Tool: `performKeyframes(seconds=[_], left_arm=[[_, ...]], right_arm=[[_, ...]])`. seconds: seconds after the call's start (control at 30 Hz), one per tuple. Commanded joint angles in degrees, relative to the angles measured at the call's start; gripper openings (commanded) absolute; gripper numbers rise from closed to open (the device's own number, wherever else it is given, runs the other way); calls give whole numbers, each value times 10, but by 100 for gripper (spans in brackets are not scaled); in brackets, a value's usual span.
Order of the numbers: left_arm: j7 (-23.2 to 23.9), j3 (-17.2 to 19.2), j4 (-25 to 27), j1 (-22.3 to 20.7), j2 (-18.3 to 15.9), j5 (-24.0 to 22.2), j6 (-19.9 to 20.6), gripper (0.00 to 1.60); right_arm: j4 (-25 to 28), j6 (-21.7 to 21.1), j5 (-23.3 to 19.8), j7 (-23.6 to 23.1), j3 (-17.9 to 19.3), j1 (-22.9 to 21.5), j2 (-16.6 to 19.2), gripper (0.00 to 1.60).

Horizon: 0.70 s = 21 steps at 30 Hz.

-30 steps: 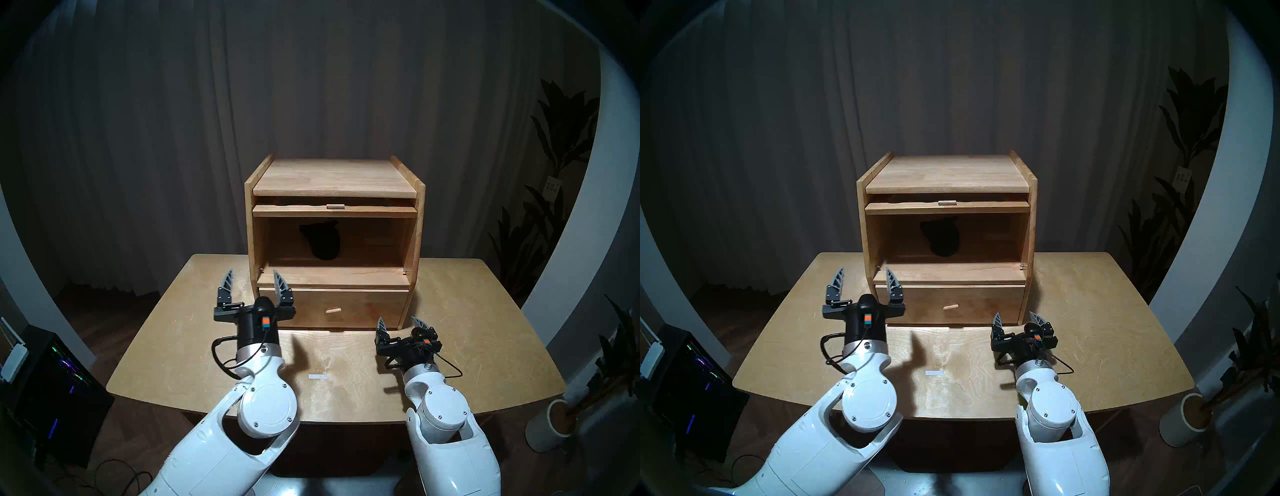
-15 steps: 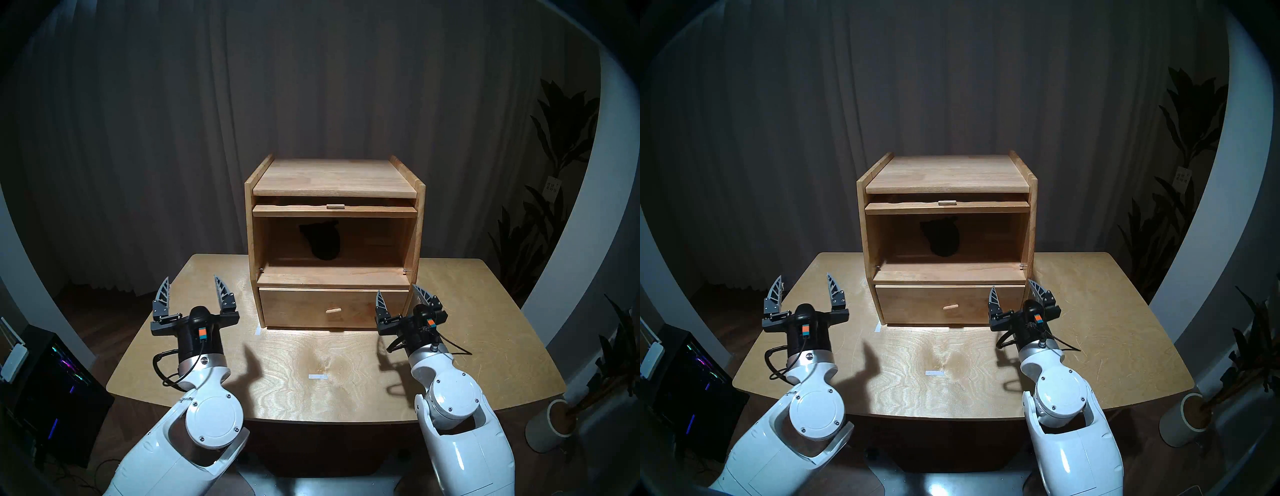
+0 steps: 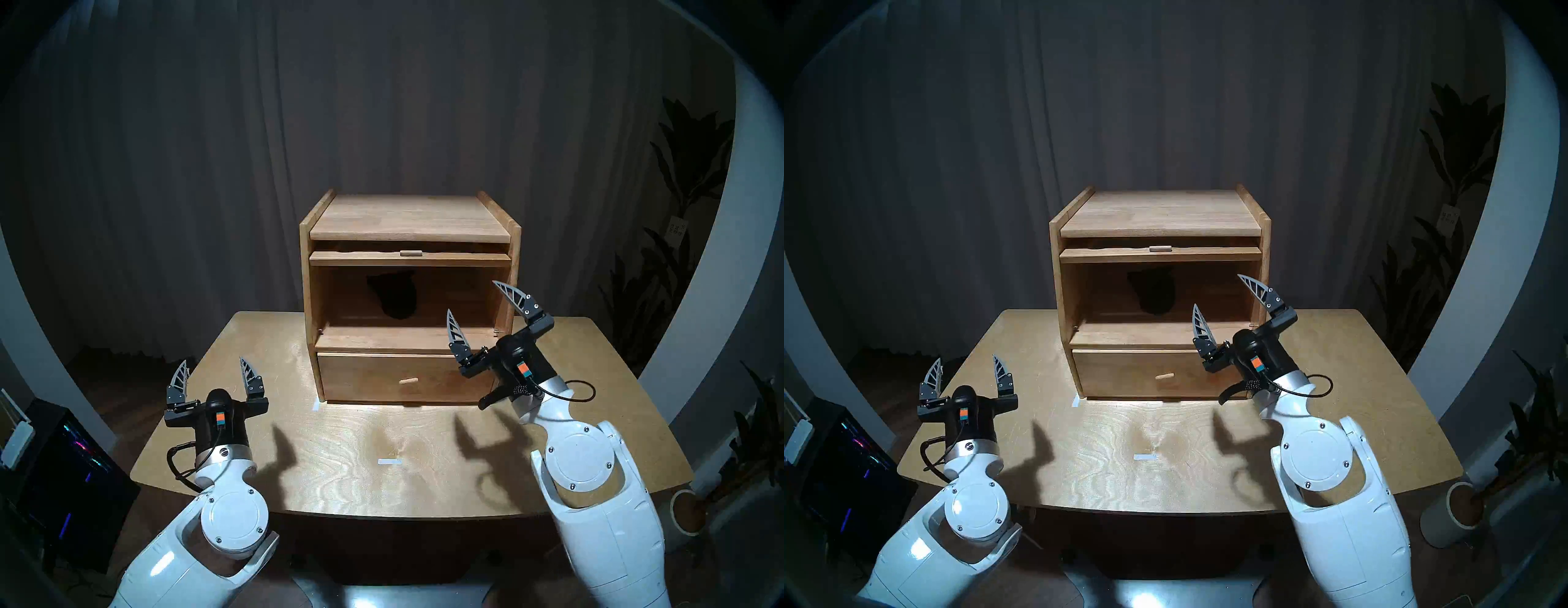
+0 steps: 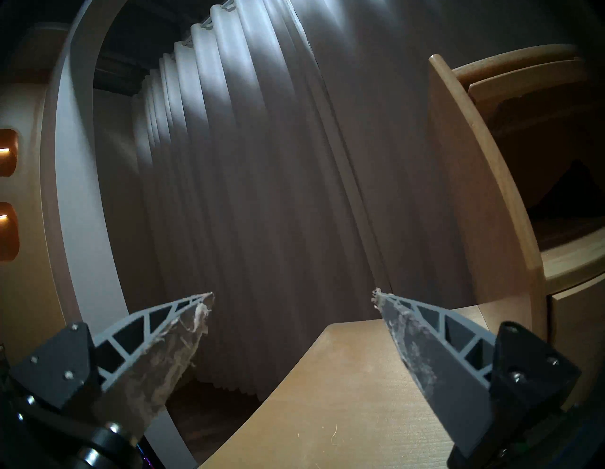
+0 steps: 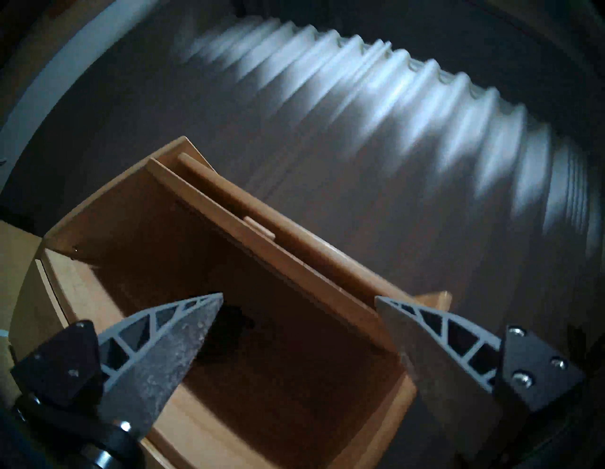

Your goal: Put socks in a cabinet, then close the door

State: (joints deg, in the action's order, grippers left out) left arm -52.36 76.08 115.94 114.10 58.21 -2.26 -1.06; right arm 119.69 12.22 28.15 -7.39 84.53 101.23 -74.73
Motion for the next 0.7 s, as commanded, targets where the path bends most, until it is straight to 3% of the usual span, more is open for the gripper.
performKeyframes(seconds=[0.0,0.33,0.47,0.67], left_arm=[[20,26,25,12,-22,-26,-27,160],[72,61,53,46,-56,-92,-74,160],[103,80,63,67,-74,-125,-99,160],[143,107,67,94,-93,-169,-130,160]], right_arm=[[30,17,91,-9,5,-58,50,160],[-5,9,231,-54,-28,-123,81,160],[-31,-31,240,-89,-43,-146,53,160],[-38,-99,199,-130,-22,-144,2,160]])
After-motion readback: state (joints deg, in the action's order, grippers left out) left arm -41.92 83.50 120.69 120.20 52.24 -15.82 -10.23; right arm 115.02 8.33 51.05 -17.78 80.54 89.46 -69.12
